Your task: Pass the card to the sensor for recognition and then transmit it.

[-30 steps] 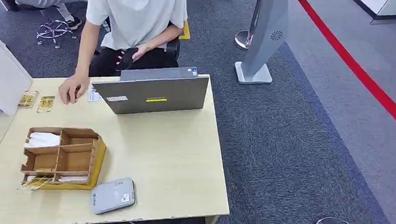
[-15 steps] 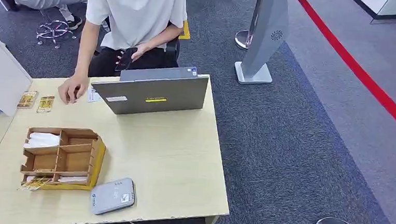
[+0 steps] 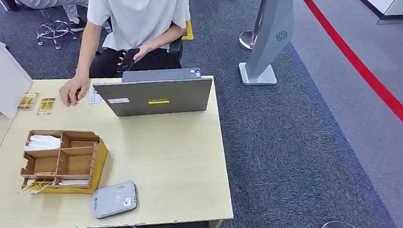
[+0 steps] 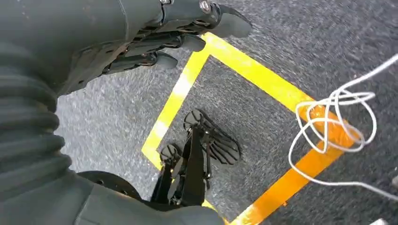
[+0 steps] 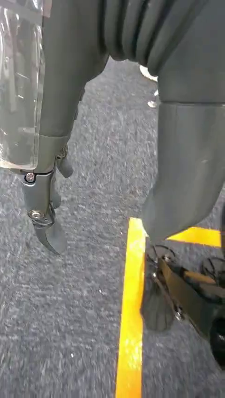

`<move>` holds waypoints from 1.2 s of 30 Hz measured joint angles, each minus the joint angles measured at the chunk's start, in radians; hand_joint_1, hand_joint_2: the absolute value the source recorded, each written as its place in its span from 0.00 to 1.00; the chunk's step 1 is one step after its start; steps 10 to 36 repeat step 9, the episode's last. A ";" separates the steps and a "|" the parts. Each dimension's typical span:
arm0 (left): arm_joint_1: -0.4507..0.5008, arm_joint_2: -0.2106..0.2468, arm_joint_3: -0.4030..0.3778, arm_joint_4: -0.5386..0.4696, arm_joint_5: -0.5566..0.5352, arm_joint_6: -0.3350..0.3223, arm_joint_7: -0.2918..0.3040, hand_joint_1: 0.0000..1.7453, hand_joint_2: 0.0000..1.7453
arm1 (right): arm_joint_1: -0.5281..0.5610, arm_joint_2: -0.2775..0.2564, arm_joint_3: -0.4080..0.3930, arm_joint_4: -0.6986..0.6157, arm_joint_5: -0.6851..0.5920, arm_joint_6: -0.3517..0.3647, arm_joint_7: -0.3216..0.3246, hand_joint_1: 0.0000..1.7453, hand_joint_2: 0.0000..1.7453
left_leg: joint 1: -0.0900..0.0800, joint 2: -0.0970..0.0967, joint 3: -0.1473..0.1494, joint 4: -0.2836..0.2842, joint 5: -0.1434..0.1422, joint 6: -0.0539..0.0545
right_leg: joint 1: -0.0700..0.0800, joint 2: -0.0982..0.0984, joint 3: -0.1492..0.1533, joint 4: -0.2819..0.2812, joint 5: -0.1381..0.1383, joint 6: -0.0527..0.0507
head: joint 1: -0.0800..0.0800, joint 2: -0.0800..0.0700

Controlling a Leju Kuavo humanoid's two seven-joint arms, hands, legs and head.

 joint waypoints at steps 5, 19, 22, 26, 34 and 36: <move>0.013 0.029 -0.111 0.024 0.028 0.002 -0.005 0.00 0.00 | 0.005 -0.013 0.097 0.025 -0.119 -0.029 0.015 0.00 0.00 | 0.000 0.000 0.000 0.000 0.000 0.000 | 0.000 0.000 0.000 0.000 0.000 0.000 | 0.000 0.000; 0.023 0.051 -0.195 0.039 0.050 0.004 -0.009 0.00 0.00 | 0.010 -0.023 0.172 0.044 -0.211 -0.052 0.027 0.00 0.00 | 0.000 0.000 0.000 0.000 0.000 0.000 | 0.000 0.000 0.000 0.000 0.000 0.000 | 0.000 0.000; 0.023 0.051 -0.195 0.039 0.050 0.004 -0.009 0.00 0.00 | 0.010 -0.023 0.172 0.044 -0.211 -0.052 0.027 0.00 0.00 | 0.000 0.000 0.000 0.000 0.000 0.000 | 0.000 0.000 0.000 0.000 0.000 0.000 | 0.000 0.000; 0.023 0.051 -0.195 0.039 0.050 0.004 -0.009 0.00 0.00 | 0.010 -0.023 0.172 0.044 -0.211 -0.052 0.027 0.00 0.00 | 0.000 0.000 0.000 0.000 0.000 0.000 | 0.000 0.000 0.000 0.000 0.000 0.000 | 0.000 0.000; 0.023 0.051 -0.195 0.039 0.050 0.004 -0.009 0.00 0.00 | 0.010 -0.023 0.172 0.044 -0.211 -0.052 0.027 0.00 0.00 | 0.000 0.000 0.000 0.000 0.000 0.000 | 0.000 0.000 0.000 0.000 0.000 0.000 | 0.000 0.000; 0.023 0.051 -0.195 0.039 0.050 0.004 -0.009 0.00 0.00 | 0.010 -0.023 0.172 0.044 -0.211 -0.052 0.027 0.00 0.00 | 0.000 0.000 0.000 0.000 0.000 0.000 | 0.000 0.000 0.000 0.000 0.000 0.000 | 0.000 0.000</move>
